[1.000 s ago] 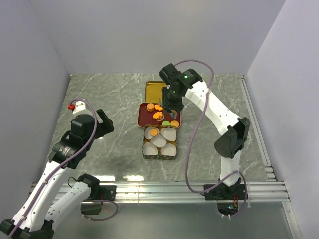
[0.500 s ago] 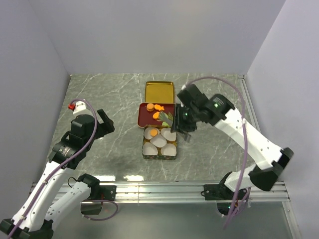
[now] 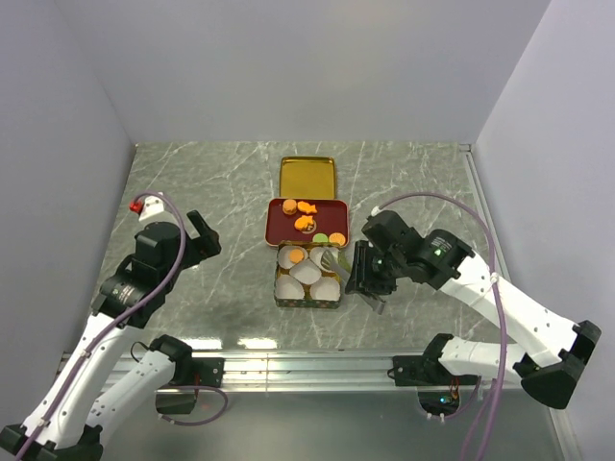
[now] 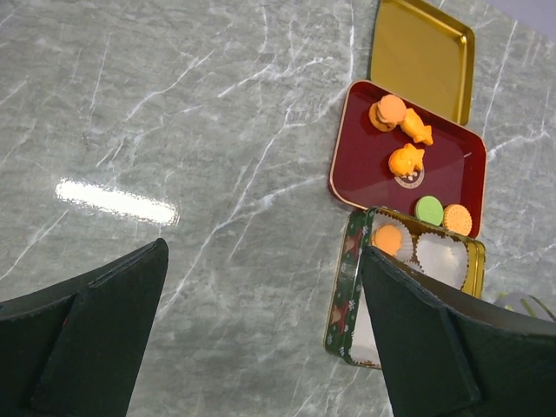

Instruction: Pack the cookies

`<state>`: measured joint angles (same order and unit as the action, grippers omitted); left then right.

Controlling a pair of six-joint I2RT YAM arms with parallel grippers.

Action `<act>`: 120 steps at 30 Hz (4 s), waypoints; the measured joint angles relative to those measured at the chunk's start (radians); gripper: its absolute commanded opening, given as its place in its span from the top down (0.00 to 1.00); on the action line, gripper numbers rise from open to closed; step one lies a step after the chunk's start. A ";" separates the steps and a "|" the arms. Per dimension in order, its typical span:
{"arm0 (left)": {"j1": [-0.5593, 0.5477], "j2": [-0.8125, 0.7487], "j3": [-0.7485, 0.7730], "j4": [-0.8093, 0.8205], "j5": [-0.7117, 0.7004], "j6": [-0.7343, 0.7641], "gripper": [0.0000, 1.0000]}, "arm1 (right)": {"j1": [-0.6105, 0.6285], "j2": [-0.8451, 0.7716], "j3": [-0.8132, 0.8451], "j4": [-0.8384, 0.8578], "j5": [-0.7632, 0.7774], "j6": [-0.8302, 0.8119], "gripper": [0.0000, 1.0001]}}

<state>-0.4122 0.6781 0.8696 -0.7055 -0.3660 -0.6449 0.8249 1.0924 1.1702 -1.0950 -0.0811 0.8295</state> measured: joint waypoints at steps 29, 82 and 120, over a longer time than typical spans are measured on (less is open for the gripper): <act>-0.007 -0.035 -0.002 -0.011 -0.024 -0.006 0.03 | 0.004 0.309 0.128 0.008 0.123 -0.061 0.52; -0.029 -0.033 -0.006 -0.016 -0.025 -0.007 0.03 | -0.035 0.724 0.722 -0.137 0.208 -0.171 0.43; -0.030 -0.018 -0.006 -0.014 -0.025 -0.004 0.03 | -0.087 1.093 0.944 -0.212 0.105 -0.209 0.40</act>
<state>-0.4419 0.6598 0.8631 -0.7197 -0.3912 -0.6487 0.7380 2.1857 2.1139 -1.3067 0.0238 0.6205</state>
